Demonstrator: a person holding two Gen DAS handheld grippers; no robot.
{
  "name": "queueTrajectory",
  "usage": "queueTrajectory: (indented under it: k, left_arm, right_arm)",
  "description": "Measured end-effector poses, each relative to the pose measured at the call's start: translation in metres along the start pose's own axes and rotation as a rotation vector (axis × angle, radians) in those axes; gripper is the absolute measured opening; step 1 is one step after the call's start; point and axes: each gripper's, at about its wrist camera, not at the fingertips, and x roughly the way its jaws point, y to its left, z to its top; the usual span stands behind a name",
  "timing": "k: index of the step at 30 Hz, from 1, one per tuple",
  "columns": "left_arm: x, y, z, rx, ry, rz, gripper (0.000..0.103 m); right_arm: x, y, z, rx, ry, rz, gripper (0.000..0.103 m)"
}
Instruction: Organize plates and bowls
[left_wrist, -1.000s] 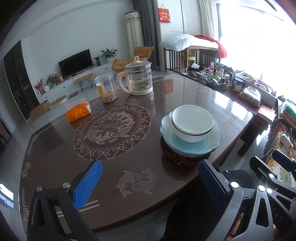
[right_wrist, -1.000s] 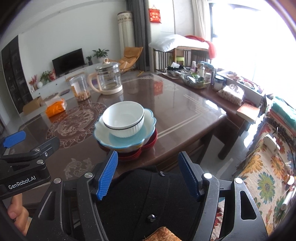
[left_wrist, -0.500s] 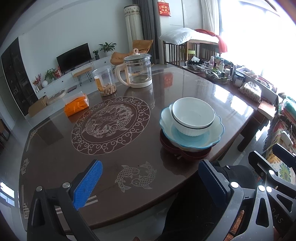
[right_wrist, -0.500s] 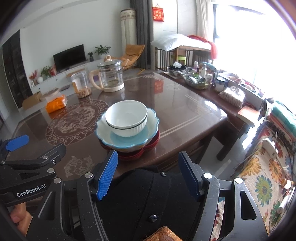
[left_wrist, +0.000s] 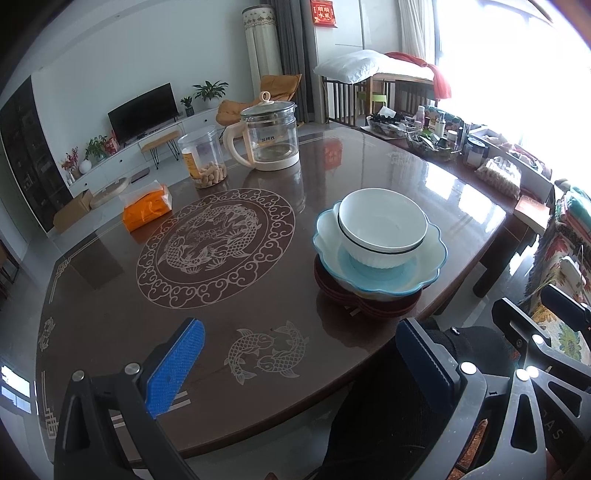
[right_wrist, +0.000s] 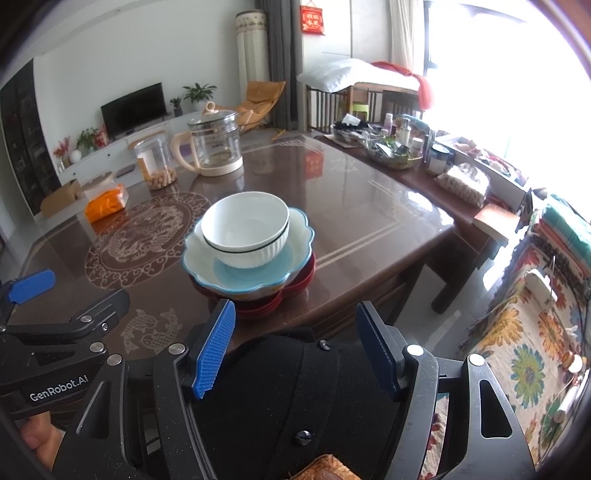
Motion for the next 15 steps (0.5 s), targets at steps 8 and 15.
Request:
queueTrajectory:
  k: [8,15]
  left_arm:
    - [0.0001,-0.0002,0.0002,0.0,0.0,-0.002,0.103]
    - [0.0013,-0.0007,0.0028,-0.001,-0.016,-0.02,0.103]
  right_arm:
    - [0.003,-0.0027,0.0001,0.005,0.005,-0.002,0.072]
    - [0.0026,-0.0041,-0.0003,0.01,0.001,-0.002,0.072]
